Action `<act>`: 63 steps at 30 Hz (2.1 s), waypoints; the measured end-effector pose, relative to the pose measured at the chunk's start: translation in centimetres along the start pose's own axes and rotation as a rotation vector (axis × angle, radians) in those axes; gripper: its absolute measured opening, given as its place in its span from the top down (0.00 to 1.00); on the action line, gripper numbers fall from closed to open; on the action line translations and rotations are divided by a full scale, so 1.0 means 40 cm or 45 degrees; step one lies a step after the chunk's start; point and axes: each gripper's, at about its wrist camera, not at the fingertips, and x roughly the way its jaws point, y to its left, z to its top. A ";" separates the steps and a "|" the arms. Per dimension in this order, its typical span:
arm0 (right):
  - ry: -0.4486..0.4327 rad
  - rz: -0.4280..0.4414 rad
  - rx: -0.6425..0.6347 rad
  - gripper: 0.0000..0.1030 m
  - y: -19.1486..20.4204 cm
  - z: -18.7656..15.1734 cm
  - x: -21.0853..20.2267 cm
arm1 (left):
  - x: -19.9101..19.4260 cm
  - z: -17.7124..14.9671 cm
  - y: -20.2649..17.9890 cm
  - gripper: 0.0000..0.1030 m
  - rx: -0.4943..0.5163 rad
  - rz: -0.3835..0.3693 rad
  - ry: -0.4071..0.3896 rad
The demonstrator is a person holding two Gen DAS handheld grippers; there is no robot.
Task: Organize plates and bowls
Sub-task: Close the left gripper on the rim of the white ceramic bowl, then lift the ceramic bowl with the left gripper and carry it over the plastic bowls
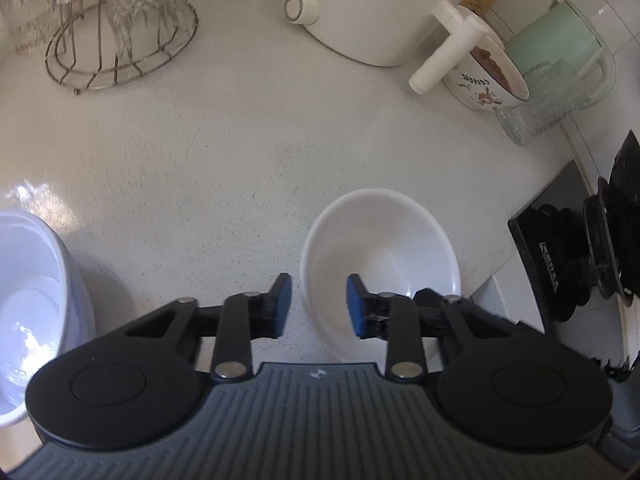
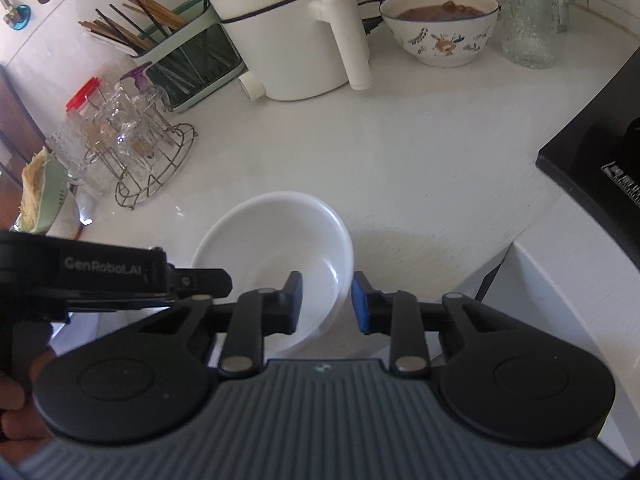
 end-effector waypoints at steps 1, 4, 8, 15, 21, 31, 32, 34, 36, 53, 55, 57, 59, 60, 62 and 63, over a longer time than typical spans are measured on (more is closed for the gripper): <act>0.006 0.004 0.003 0.81 0.001 0.000 0.002 | 0.001 0.000 0.003 0.74 -0.010 0.003 0.003; 0.004 -0.007 -0.012 0.85 0.009 -0.001 0.003 | -0.005 -0.001 0.012 0.81 -0.042 0.019 0.003; 0.009 -0.030 0.008 0.86 0.008 -0.003 0.006 | -0.015 -0.005 0.030 0.85 -0.079 -0.028 0.006; -0.006 -0.031 0.039 0.86 0.023 0.003 -0.024 | -0.059 -0.002 0.034 0.85 -0.097 -0.058 0.019; -0.018 -0.036 0.056 0.86 0.044 0.011 -0.059 | -0.108 -0.003 0.045 0.85 -0.108 -0.101 0.036; -0.014 0.060 0.058 0.86 0.129 0.030 -0.181 | -0.291 -0.035 0.098 0.85 -0.177 -0.178 -0.005; -0.011 0.068 0.060 0.86 0.137 0.029 -0.187 | -0.307 -0.041 0.102 0.85 -0.181 -0.171 -0.012; -0.011 0.080 0.060 0.86 0.157 0.026 -0.201 | -0.332 -0.051 0.109 0.85 -0.183 -0.163 -0.027; -0.010 0.084 0.053 0.86 0.177 0.022 -0.212 | -0.357 -0.059 0.119 0.85 -0.186 -0.159 -0.038; 0.001 0.114 -0.046 0.86 0.275 0.028 -0.225 | -0.428 -0.079 0.223 0.85 -0.262 -0.225 -0.114; 0.013 0.116 -0.057 0.86 0.288 0.028 -0.217 | -0.434 -0.077 0.236 0.85 -0.270 -0.219 -0.123; 0.021 0.117 -0.073 0.86 0.303 0.027 -0.211 | -0.437 -0.073 0.250 0.85 -0.284 -0.222 -0.119; 0.028 0.124 -0.073 0.86 0.313 0.028 -0.206 | -0.438 -0.069 0.266 0.84 -0.293 -0.223 -0.110; 0.034 0.128 -0.071 0.86 0.318 0.030 -0.202 | -0.439 -0.068 0.273 0.84 -0.297 -0.220 -0.107; 0.050 0.139 -0.074 0.86 0.330 0.032 -0.192 | -0.441 -0.067 0.288 0.84 -0.305 -0.211 -0.106; 0.056 0.143 -0.082 0.86 0.337 0.033 -0.184 | -0.440 -0.066 0.297 0.84 -0.306 -0.207 -0.106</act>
